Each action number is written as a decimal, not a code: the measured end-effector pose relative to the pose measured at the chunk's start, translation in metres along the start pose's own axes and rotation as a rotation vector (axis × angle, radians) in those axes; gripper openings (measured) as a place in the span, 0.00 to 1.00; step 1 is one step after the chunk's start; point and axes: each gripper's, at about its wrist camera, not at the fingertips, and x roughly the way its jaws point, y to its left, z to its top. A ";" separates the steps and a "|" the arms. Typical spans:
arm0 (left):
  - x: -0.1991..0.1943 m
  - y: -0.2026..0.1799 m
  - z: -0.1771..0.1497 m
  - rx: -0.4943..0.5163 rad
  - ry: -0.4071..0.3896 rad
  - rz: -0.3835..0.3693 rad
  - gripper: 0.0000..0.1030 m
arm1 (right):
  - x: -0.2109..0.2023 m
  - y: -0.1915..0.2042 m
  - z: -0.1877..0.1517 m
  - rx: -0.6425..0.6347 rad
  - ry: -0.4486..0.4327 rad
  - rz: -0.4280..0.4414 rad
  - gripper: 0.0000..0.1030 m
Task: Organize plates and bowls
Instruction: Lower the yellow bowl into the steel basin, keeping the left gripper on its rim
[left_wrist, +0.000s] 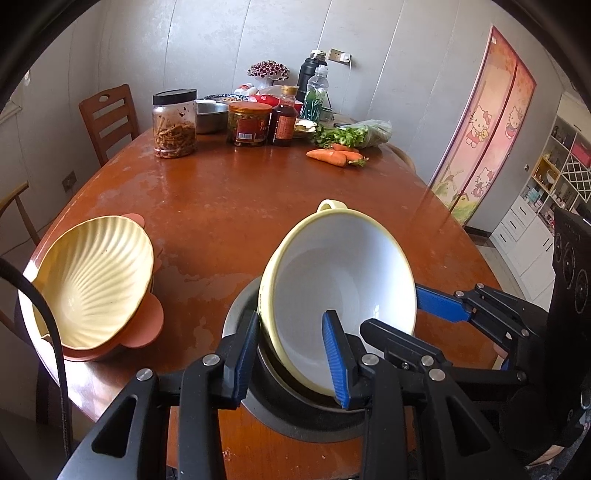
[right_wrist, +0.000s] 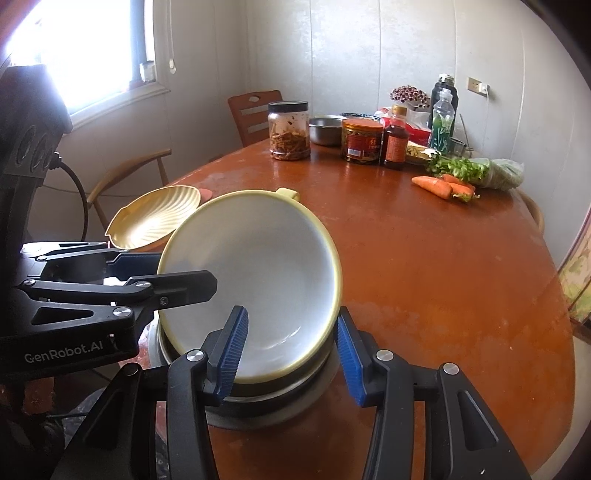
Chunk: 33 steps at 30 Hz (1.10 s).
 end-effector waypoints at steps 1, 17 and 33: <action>0.000 0.000 0.000 0.000 -0.001 -0.002 0.34 | 0.000 0.000 0.000 0.001 -0.002 0.003 0.49; -0.001 0.004 -0.007 -0.003 -0.008 -0.009 0.35 | -0.003 -0.003 -0.001 0.026 -0.007 0.013 0.54; -0.001 0.009 -0.011 -0.023 -0.002 0.014 0.43 | -0.009 -0.010 -0.004 0.075 -0.023 0.003 0.72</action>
